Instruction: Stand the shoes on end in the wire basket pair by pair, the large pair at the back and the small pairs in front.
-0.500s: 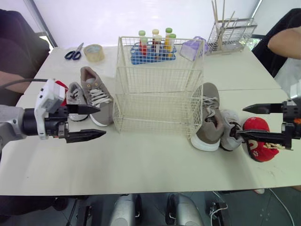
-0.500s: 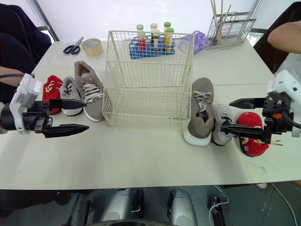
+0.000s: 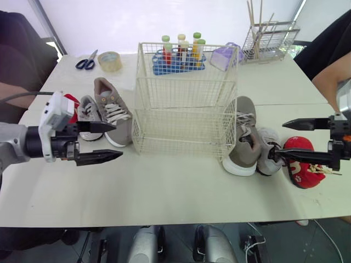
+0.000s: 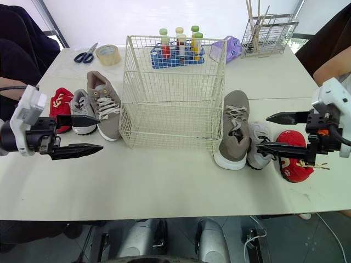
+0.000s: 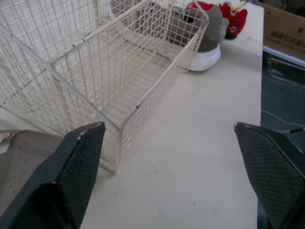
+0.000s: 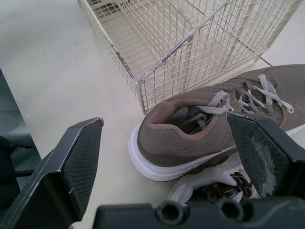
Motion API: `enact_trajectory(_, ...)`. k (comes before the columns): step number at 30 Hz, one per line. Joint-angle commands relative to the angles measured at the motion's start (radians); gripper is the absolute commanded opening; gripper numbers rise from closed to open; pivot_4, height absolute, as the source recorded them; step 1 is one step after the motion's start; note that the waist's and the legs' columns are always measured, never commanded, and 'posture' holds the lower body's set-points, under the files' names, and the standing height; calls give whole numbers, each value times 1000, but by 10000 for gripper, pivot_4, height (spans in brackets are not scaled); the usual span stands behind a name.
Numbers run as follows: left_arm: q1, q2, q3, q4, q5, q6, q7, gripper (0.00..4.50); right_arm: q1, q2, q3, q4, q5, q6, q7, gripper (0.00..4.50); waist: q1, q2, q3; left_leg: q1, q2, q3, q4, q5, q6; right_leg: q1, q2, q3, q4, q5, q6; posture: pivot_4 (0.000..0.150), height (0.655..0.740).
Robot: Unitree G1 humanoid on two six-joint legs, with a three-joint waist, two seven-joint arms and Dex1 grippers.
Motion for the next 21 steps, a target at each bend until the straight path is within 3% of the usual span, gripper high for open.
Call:
enact_trajectory(1, 7, -1, 50, 12, -5, -21, -29, 44438, -21, -7, -37, -27, 26, 17, -9, 45000, 0, 0, 0, 0, 0, 0, 0, 0, 0, 0, 0, 0, 0, 0, 0, 1500, 7400)
enact_trajectory(7, 2, -21, 36, 20, -4, -37, -50, 44438, -15, 15, -62, -74, 66, 75, -50, 45000, 1, 0, 0, 0, 0, 0, 0, 0, 0, 0, 0, 0, 0, 0, 0, 1500, 7400)
enact_trajectory(11, -26, -50, -9, 8, -7, -49, -68, 44438, 3, 78, -100, -162, 100, 151, -177, 45000, 3, -1, 0, 0, 0, 0, 0, 0, 0, 0, 0, 0, 1, 0, 0, 1500, 7400)
enact_trajectory(17, -94, -98, -110, 30, 17, -71, -109, 44438, 61, 255, -184, -370, 194, 345, -484, 45000, 3, -2, -1, 0, 0, 0, 1, 0, -1, 1, 0, 0, 2, 0, 0, 1500, 7400)
enact_trajectory(21, -147, -141, -180, 55, 41, -86, -130, 44438, 51, 459, -173, -532, 248, 426, -808, 45000, 2, -3, -2, 1, 0, -1, 1, 1, -1, 1, 0, 1, 3, 0, 0, 1500, 7400)
